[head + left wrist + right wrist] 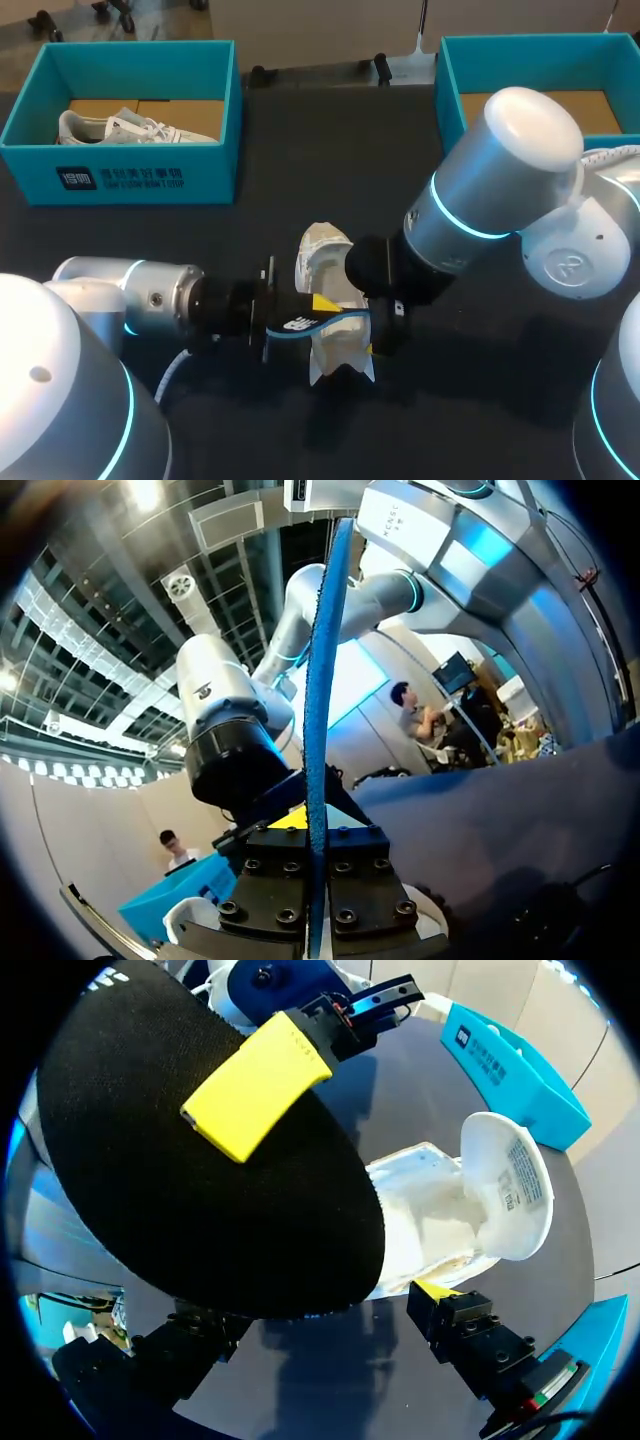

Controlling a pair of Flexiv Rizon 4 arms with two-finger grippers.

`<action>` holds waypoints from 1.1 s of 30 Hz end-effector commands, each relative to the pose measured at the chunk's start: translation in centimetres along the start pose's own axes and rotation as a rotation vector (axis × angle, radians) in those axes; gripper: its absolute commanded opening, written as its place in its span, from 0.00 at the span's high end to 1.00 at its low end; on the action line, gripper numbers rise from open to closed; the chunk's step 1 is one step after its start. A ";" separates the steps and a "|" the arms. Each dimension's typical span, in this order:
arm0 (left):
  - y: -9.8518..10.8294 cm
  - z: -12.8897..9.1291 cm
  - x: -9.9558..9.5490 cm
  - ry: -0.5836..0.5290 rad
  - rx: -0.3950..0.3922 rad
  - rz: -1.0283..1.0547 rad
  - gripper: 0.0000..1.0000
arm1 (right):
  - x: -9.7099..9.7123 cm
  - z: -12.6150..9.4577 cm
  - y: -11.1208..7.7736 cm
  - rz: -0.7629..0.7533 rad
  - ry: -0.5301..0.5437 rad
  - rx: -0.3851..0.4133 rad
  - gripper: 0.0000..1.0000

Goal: Take the shoe out of the shoebox, open the shoe tongue, remove and reinsert the insole, then place the shoe into the shoebox

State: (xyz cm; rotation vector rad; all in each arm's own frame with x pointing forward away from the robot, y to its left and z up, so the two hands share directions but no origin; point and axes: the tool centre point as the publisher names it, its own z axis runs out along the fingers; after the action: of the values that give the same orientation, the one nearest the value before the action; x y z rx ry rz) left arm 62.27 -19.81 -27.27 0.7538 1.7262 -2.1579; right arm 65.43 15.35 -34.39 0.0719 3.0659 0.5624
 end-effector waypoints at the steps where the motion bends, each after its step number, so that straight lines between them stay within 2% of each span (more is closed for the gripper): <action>1: 0.8 0.2 0.2 0.000 -0.009 -0.006 1.00 | 0.2 0.1 0.0 0.001 -0.005 0.001 0.00; 6: 1.2 -0.4 0.2 -0.015 -0.023 -0.018 1.00 | 0.2 0.1 0.0 0.001 -0.005 0.001 0.00; 14: 0.6 -1.3 0.4 -0.026 -0.030 -0.016 1.00 | 0.2 0.1 0.0 0.001 -0.005 0.001 0.00; 18: 1.1 -1.6 0.7 -0.035 -0.038 -0.026 1.00 | 0.2 0.1 0.0 0.001 -0.005 0.001 0.00; 26: 1.9 -0.7 0.9 -0.024 -0.024 -0.018 1.00 | 0.2 0.1 0.0 0.001 -0.005 0.001 0.00; 33: 3.1 -0.5 0.7 -0.018 -0.045 -0.013 1.00 | 0.2 0.1 0.0 0.001 -0.005 0.001 0.00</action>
State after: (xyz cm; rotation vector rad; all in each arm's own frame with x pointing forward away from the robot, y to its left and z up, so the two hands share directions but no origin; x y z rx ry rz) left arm 63.16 -19.58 -29.92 0.7125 1.7740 -2.1171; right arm 65.43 15.36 -34.39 0.0719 3.0658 0.5624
